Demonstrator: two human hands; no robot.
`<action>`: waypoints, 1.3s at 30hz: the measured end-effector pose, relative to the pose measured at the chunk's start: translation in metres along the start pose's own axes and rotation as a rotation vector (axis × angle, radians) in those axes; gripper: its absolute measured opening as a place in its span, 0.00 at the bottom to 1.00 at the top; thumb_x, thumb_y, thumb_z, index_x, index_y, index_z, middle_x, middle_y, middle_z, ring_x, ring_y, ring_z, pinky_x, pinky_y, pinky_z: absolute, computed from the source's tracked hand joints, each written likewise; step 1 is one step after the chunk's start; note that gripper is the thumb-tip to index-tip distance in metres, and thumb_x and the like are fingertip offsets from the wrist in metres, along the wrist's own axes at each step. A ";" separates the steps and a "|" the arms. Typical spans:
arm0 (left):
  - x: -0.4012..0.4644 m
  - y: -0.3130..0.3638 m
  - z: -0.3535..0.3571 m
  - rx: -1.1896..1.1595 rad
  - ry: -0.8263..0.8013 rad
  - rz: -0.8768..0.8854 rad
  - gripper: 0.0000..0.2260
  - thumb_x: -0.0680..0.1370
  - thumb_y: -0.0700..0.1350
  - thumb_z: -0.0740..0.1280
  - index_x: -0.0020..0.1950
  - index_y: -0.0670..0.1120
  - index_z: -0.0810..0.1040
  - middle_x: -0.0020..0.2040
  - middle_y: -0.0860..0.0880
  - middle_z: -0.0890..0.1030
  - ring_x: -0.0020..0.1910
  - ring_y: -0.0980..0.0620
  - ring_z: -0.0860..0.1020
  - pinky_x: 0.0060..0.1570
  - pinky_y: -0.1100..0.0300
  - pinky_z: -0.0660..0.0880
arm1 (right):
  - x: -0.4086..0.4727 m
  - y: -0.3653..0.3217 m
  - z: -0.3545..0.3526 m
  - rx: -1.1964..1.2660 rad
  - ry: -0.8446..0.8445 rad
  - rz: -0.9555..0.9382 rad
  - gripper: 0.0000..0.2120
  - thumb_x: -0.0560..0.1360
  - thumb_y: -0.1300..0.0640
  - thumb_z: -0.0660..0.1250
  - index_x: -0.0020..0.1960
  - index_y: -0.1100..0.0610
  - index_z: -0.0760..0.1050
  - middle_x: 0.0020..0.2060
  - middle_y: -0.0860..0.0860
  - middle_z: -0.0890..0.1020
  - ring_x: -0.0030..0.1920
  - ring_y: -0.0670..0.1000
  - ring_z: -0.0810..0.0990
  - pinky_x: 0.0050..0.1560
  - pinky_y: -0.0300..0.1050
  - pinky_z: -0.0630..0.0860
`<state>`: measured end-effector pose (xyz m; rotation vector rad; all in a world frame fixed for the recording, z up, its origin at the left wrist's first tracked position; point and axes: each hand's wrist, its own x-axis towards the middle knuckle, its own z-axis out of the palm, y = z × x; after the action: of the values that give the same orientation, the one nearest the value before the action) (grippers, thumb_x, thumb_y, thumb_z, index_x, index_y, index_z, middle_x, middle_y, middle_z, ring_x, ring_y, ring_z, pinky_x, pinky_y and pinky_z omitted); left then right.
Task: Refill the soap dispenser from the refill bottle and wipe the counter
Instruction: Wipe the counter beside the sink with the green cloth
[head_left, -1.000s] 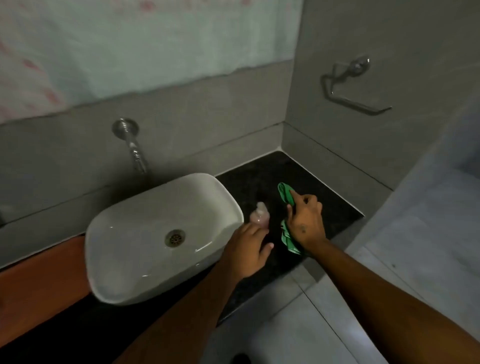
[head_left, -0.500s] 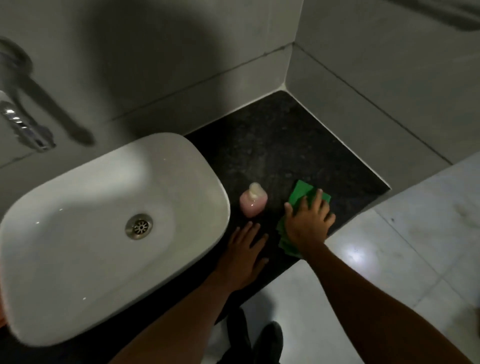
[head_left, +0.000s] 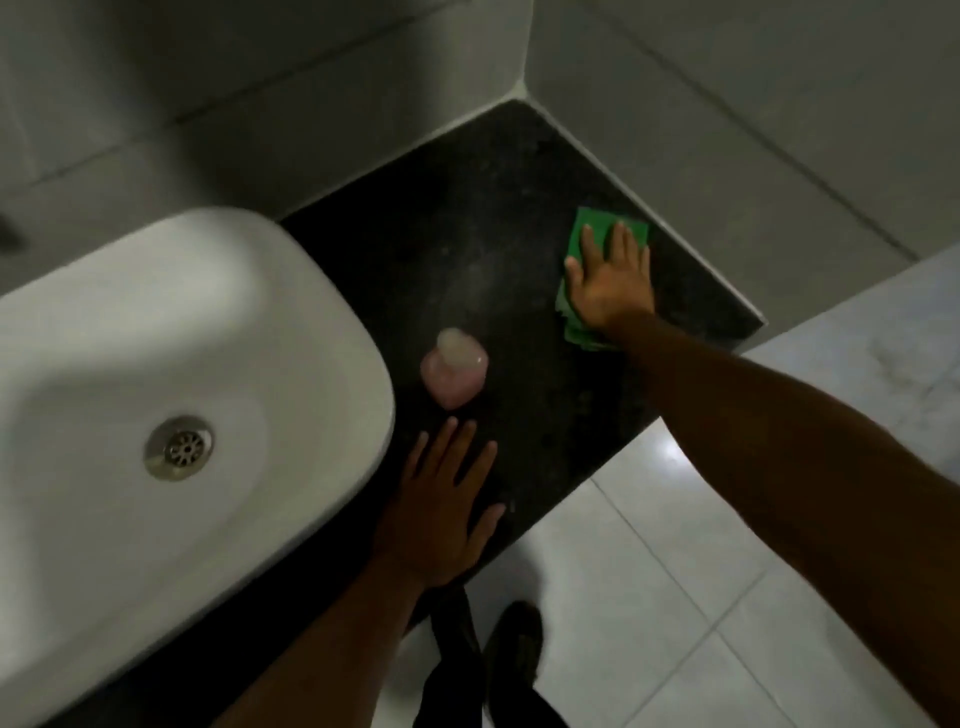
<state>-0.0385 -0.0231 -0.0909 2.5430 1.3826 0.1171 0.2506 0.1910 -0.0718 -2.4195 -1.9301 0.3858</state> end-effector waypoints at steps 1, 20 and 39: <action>0.002 0.000 -0.004 0.013 -0.007 -0.001 0.30 0.80 0.62 0.59 0.79 0.48 0.67 0.81 0.42 0.64 0.81 0.41 0.58 0.77 0.39 0.58 | -0.001 -0.015 0.004 -0.015 0.002 -0.047 0.29 0.82 0.41 0.48 0.80 0.51 0.55 0.78 0.65 0.53 0.78 0.64 0.52 0.77 0.62 0.46; 0.007 0.000 -0.004 0.033 -0.021 -0.021 0.31 0.80 0.63 0.57 0.79 0.50 0.66 0.82 0.43 0.62 0.82 0.42 0.57 0.78 0.39 0.57 | -0.049 -0.036 0.016 -0.127 0.021 -0.485 0.26 0.82 0.45 0.52 0.79 0.51 0.60 0.78 0.64 0.57 0.78 0.62 0.55 0.77 0.60 0.48; 0.006 0.000 -0.007 0.007 0.001 -0.031 0.31 0.80 0.62 0.57 0.79 0.49 0.66 0.81 0.43 0.63 0.82 0.43 0.57 0.78 0.39 0.57 | -0.136 0.024 0.028 -0.069 -0.004 -0.464 0.25 0.82 0.42 0.49 0.78 0.46 0.60 0.78 0.59 0.58 0.79 0.60 0.54 0.77 0.56 0.43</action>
<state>-0.0362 -0.0165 -0.0842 2.5256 1.4247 0.1078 0.2399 0.0505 -0.0786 -1.9097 -2.4460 0.3062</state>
